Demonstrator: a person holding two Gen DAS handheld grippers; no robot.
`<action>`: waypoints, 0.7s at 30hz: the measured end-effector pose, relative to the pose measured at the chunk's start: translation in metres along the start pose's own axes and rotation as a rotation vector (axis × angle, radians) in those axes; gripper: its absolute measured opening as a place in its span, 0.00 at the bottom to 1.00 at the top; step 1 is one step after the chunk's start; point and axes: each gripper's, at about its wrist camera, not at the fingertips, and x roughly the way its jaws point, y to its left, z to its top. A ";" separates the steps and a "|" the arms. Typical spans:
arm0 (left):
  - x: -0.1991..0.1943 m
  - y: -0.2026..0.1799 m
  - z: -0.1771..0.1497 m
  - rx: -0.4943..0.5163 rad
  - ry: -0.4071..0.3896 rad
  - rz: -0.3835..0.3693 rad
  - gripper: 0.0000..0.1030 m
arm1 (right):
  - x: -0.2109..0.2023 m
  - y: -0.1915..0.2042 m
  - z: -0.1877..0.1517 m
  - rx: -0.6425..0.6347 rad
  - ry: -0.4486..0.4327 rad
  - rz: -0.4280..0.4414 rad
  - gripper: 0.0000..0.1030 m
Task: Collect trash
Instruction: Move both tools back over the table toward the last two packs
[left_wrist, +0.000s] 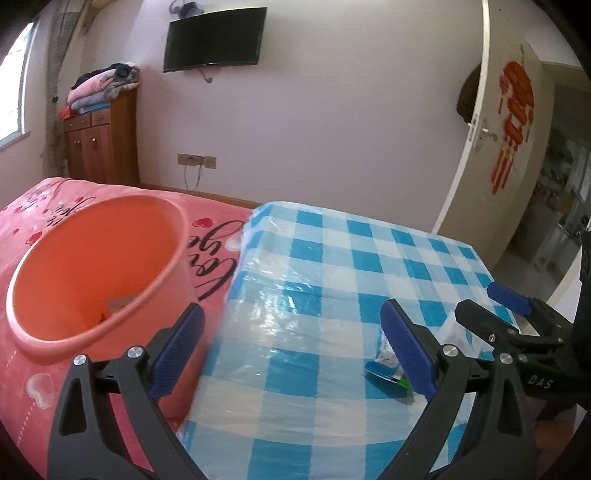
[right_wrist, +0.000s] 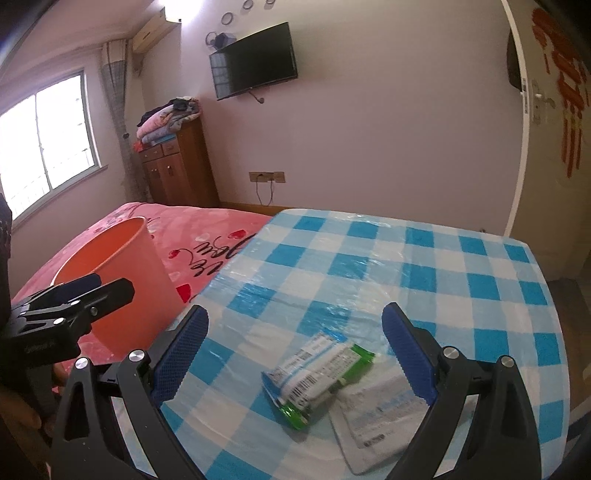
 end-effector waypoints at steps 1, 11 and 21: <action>0.001 -0.003 -0.001 0.005 0.004 -0.003 0.93 | -0.001 -0.004 -0.002 0.006 0.000 -0.005 0.91; 0.019 -0.041 -0.015 0.069 0.062 -0.040 0.93 | -0.007 -0.040 -0.021 0.061 -0.001 -0.056 0.91; 0.032 -0.078 -0.026 0.132 0.102 -0.073 0.93 | -0.012 -0.070 -0.040 0.081 -0.001 -0.123 0.91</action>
